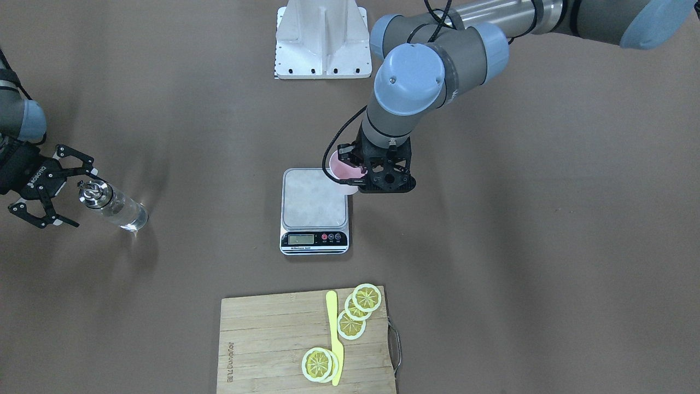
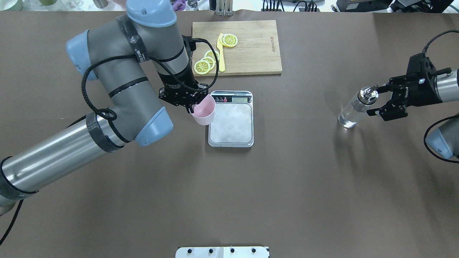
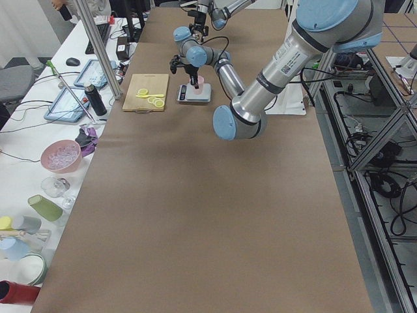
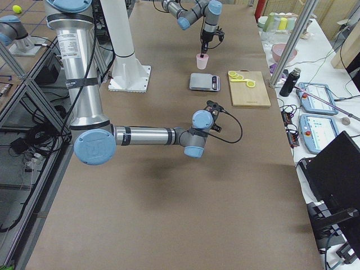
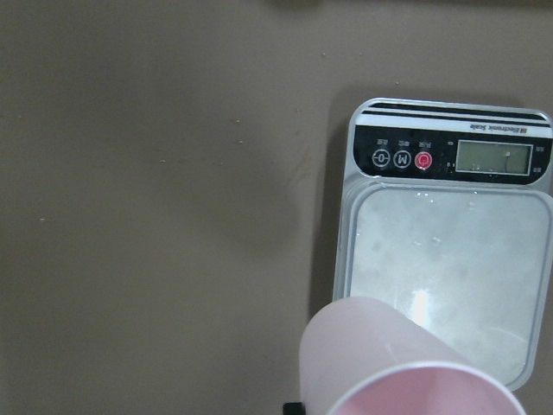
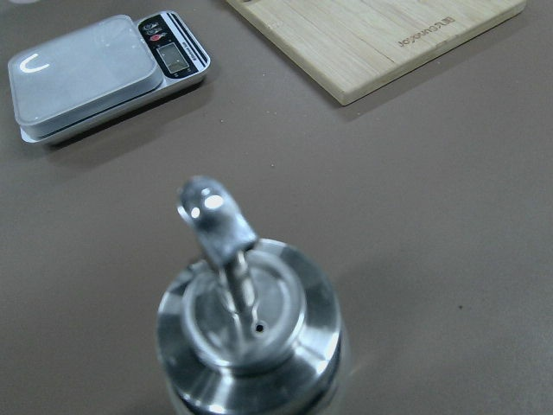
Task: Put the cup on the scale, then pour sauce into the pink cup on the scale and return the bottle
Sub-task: 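Carry the pink cup onto the scale while the right gripper grasps the bottle, then open the left gripper and withdraw it while the right gripper lifts the bottle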
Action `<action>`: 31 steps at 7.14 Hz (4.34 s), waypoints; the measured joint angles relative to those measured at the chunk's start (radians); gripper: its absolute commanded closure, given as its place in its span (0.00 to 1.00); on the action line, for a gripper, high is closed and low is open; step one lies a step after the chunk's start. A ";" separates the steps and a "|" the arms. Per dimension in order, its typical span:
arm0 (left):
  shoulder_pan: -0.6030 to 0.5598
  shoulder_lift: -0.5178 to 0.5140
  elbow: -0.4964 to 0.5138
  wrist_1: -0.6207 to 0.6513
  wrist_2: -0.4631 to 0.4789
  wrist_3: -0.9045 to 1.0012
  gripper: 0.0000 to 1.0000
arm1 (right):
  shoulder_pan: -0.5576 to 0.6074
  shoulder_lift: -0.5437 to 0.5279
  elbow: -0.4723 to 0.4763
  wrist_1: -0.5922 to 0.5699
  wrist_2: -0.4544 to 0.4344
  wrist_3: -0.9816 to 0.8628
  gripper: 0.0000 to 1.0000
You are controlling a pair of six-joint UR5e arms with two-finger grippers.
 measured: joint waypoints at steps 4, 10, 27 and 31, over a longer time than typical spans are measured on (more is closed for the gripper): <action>0.025 -0.064 0.106 -0.066 0.018 -0.065 0.98 | -0.048 0.014 -0.024 0.059 -0.041 0.064 0.00; 0.045 -0.067 0.145 -0.114 0.042 -0.112 0.59 | -0.087 0.023 -0.032 0.109 -0.067 0.145 0.46; -0.224 0.343 -0.280 -0.028 -0.049 0.122 0.22 | -0.078 0.195 0.145 -0.252 -0.131 0.205 1.00; -0.470 0.610 -0.308 -0.027 -0.098 0.450 0.11 | -0.117 0.290 0.198 -0.506 -0.208 0.144 1.00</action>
